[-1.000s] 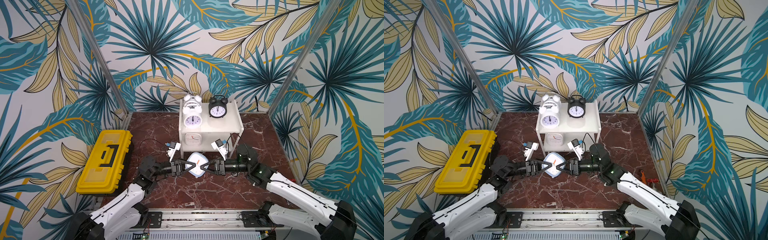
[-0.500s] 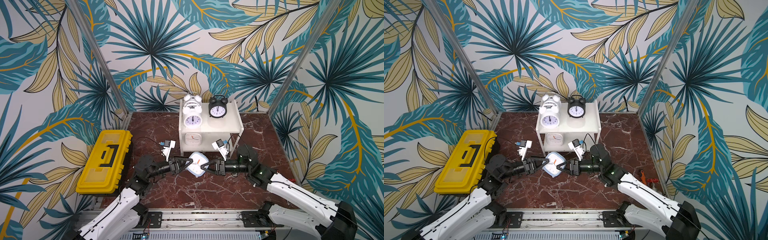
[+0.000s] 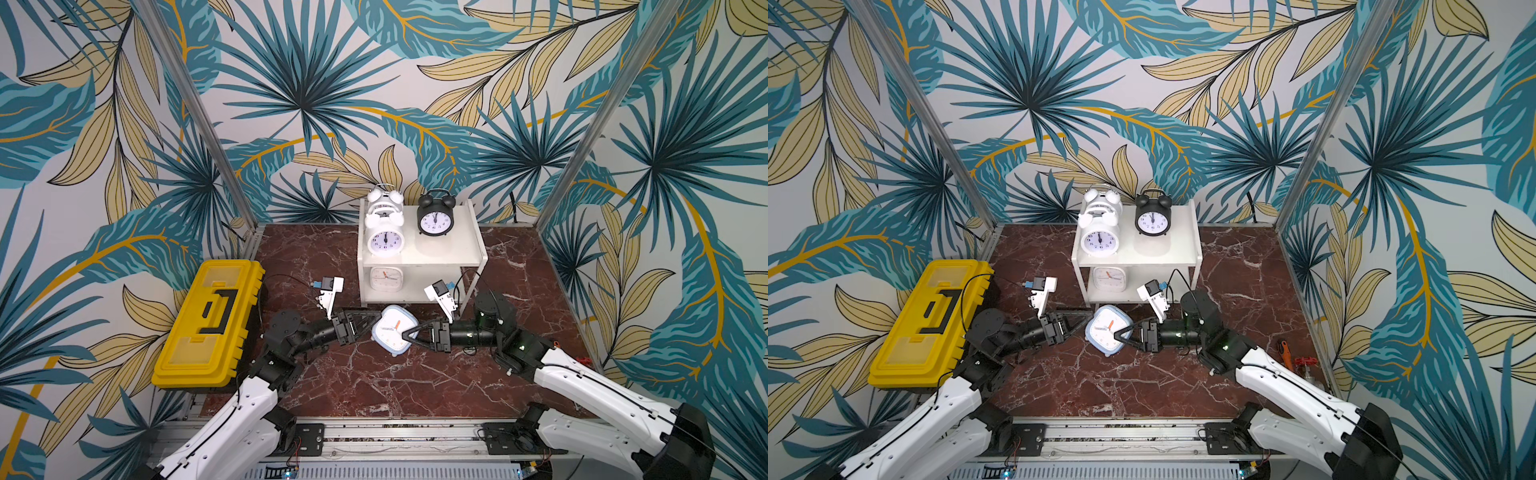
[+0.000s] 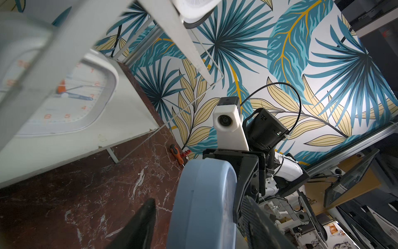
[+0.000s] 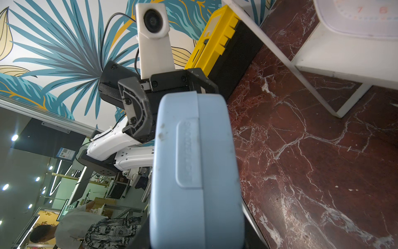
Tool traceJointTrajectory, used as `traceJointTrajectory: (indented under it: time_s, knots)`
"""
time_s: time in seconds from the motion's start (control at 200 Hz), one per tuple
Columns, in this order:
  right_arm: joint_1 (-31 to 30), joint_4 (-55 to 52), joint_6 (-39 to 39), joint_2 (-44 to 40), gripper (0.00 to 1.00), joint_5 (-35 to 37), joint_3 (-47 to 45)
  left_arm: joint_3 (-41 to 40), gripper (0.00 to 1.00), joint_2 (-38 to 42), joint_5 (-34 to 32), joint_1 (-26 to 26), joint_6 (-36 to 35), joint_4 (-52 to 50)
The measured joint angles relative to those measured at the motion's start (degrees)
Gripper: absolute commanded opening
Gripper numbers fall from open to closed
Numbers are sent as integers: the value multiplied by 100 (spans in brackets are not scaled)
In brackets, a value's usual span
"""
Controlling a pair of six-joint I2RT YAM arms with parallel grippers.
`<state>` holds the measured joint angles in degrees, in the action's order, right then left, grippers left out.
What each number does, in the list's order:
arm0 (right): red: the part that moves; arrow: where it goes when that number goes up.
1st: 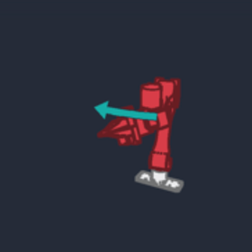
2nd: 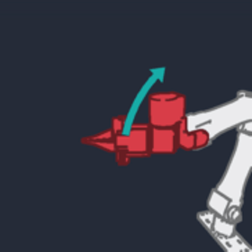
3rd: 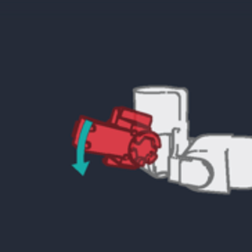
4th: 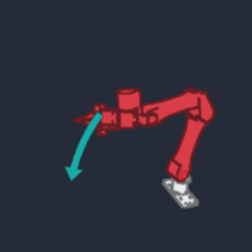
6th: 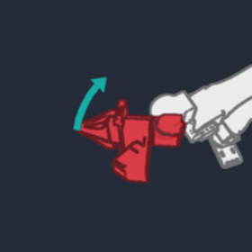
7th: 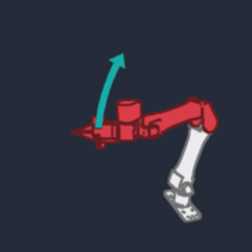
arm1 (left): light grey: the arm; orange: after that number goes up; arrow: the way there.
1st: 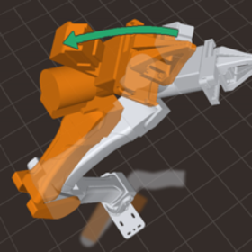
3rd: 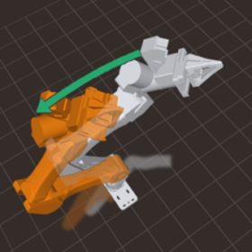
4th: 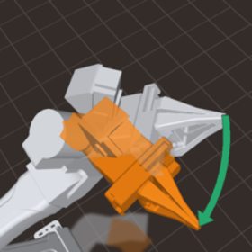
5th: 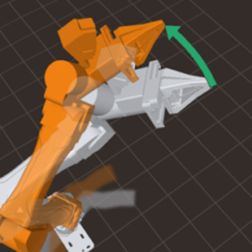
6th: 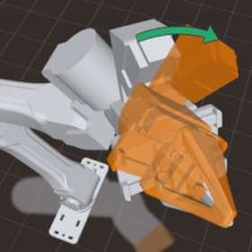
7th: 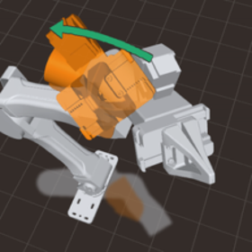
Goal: Place the alarm clocks on the shelf by style
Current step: Pick up the alarm from the center of the board.
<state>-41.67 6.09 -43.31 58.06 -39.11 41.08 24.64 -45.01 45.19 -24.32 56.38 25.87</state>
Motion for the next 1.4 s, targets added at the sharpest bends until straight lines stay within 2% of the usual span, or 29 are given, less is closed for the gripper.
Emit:
traceJointTrajectory:
  time_s: [0.195, 0.351, 0.506, 0.601, 0.721, 0.851, 0.947, 1.082, 1.252, 1.397]
  knots:
    - [0, 13, -37, 0, 22, -61, 0, -2, 66, -321, 509, 0, 166, 247]
    - [0, 76, -57, 2, 22, -118, 0, -4, 46, -378, 704, 2, 315, 501]
    - [0, 236, -162, 4, 23, -234, 0, -2, 38, -243, 673, 11, 210, 520]
    - [-7, 372, -181, 4, 26, -273, 0, -4, 28, -118, 603, 13, 214, 527]
    - [-11, 479, -219, 4, 38, -264, 0, -20, 20, -96, 479, 11, 275, 678]
    - [-11, 603, -350, 4, 65, -66, -9, -173, 15, -133, 289, 11, 492, 1088]
    - [-46, 1056, -603, 2, 73, 286, -219, -297, 13, -177, 31, 11, 667, 1375]
    - [-297, 1604, -896, 48, 73, 903, -632, -638, 13, -243, -435, 11, 1008, 2011]
    - [-402, 2258, -1113, 101, 64, 1550, -839, -761, 13, -490, -721, 11, 1309, 2535]
    - [-411, 2564, -1147, 111, 54, 1770, -817, -761, 13, -549, -839, 11, 1401, 2747]
